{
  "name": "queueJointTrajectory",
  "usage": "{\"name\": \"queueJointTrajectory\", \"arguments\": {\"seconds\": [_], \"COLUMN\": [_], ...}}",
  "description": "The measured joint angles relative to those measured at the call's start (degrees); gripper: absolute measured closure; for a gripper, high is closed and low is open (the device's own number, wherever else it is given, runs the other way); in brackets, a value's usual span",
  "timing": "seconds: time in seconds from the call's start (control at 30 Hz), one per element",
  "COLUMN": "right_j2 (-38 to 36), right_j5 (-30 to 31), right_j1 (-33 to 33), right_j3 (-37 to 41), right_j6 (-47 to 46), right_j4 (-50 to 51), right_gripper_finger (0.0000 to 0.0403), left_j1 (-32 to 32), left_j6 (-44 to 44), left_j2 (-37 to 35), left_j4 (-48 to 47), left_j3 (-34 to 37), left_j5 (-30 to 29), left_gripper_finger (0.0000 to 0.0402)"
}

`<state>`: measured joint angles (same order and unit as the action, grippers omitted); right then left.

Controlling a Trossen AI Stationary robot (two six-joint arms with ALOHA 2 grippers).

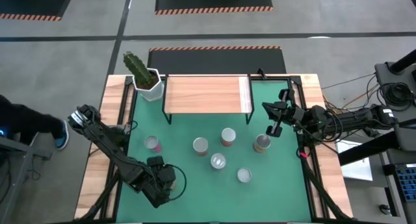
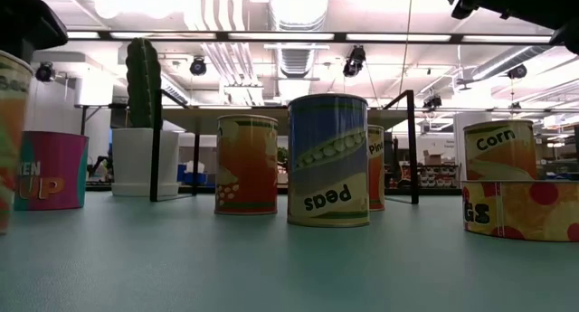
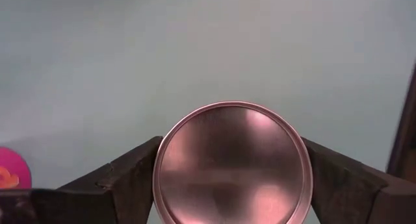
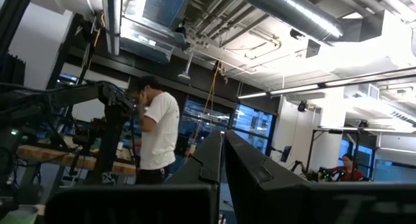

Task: Pick and place cans onto a shelf
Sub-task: Put the canned green beans on the shelf

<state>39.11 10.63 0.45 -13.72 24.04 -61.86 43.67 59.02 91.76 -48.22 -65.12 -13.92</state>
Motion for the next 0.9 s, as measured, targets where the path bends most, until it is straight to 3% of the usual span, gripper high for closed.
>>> {"name": "queueJointTrajectory", "arguments": {"seconds": [0.17,0.3,0.6,0.9], "right_j2": [0.0,0.0,0.0,0.0], "right_j5": [0.0,0.0,0.0,0.0], "right_j1": [0.0,0.0,0.0,0.0], "right_j3": [0.0,0.0,0.0,0.0], "right_j6": [-0.1,-0.1,-0.9,-1.7], "right_j4": [0.0,0.1,0.3,0.3], "right_gripper_finger": [0.0394,0.0394,0.0394,0.0394], "left_j1": [-2.0,-3.7,-7.3,-16.6], "left_j6": [-3.1,-8.3,-23.4,-43.8], "left_j2": [-0.5,-0.6,-0.7,-0.8], "left_j4": [-5.0,-14.7,-31.7,-34.1], "left_j3": [-3.1,-8.6,-23.7,-35.4], "left_j5": [1.1,0.4,-9.5,-12.4], "left_gripper_finger": [0.0103,0.0099,0.0103,0.0100]}}
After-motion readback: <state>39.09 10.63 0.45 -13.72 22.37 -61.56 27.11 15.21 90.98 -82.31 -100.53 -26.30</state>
